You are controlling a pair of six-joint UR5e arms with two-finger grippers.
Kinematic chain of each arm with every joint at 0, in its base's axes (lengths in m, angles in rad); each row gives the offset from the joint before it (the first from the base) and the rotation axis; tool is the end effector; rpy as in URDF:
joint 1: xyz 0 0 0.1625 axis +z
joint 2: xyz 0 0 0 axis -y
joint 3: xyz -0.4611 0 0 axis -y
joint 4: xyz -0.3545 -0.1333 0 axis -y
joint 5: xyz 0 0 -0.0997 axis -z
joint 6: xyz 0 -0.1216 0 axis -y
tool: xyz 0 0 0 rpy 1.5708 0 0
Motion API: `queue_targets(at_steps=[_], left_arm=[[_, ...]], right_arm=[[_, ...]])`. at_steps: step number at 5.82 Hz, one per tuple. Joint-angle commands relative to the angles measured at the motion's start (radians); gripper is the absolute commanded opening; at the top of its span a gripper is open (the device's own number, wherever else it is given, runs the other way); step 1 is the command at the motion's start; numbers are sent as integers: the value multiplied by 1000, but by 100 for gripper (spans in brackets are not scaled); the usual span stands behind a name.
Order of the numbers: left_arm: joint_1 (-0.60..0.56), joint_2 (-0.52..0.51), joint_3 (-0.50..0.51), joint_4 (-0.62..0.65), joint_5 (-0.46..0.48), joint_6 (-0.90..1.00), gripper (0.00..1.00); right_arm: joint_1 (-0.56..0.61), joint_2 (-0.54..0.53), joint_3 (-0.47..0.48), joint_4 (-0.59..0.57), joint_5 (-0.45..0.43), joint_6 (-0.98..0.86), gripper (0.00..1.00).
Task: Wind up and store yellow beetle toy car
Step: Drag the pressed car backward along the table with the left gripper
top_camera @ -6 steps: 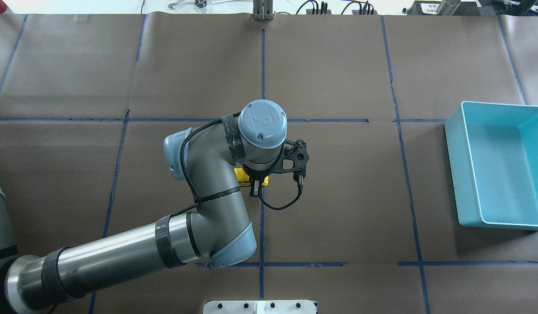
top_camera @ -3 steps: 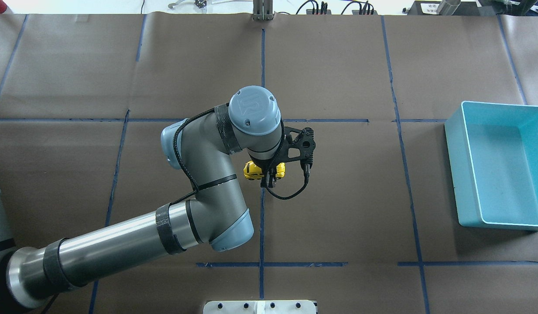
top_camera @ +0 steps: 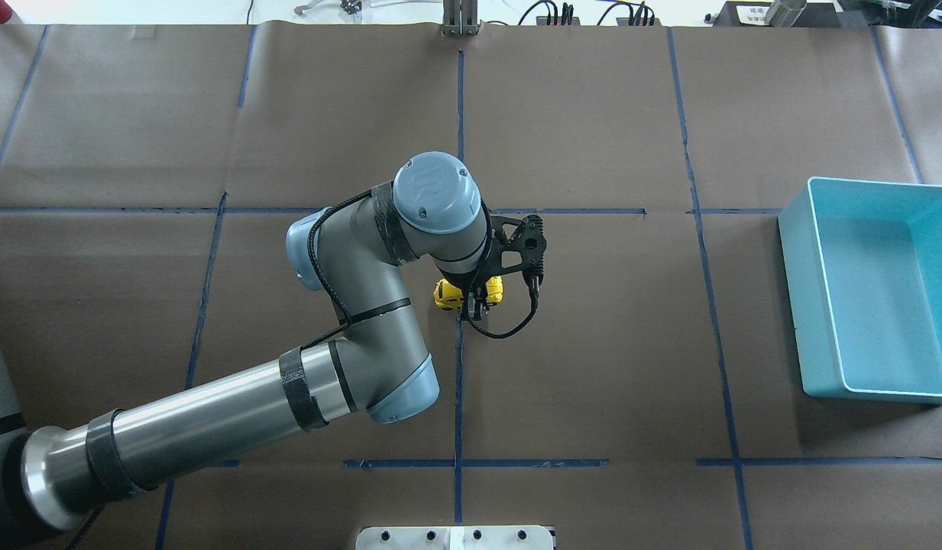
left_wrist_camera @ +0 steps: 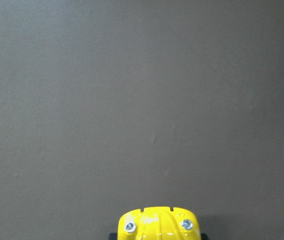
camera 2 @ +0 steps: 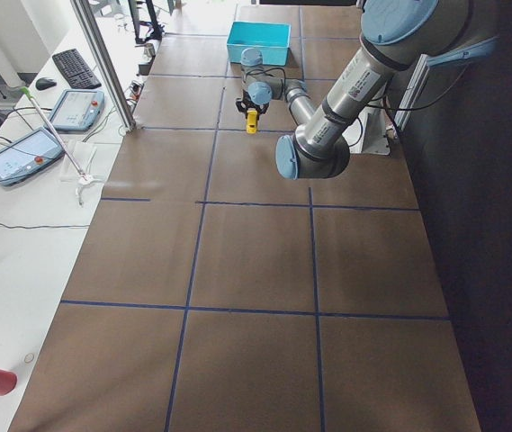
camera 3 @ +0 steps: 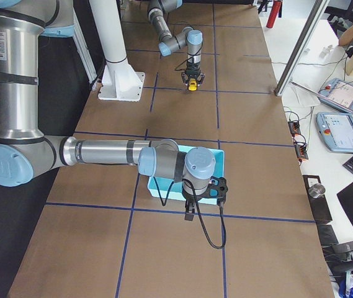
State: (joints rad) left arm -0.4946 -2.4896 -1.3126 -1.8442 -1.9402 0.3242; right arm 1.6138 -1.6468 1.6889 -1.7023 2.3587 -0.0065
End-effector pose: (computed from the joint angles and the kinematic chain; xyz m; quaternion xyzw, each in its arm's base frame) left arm 0.6590 -0.4570 0.2120 0.3514 0.3150 0.6288 0.6179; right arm 0.0647 -0.4084 0.7017 -0.0318 -0.3844 0.0340 0.9220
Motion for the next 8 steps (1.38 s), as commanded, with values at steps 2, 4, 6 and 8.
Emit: queue_targets(at_steps=[2,4,6,8], left_arm=[[-1,1,12,-13,0,-4,9],[-1,5,18,-19,0,-2,9],[-2,8,32,-64,0,-4,9],[-5,12,32,-76,-5,-4,9]], right_arm=[[0,2,3,1,8,5,100],[0,2,-2,1,10,5,100],[0,2,-3,1,10,5,100],[0,2,-3,1,10,5,100]])
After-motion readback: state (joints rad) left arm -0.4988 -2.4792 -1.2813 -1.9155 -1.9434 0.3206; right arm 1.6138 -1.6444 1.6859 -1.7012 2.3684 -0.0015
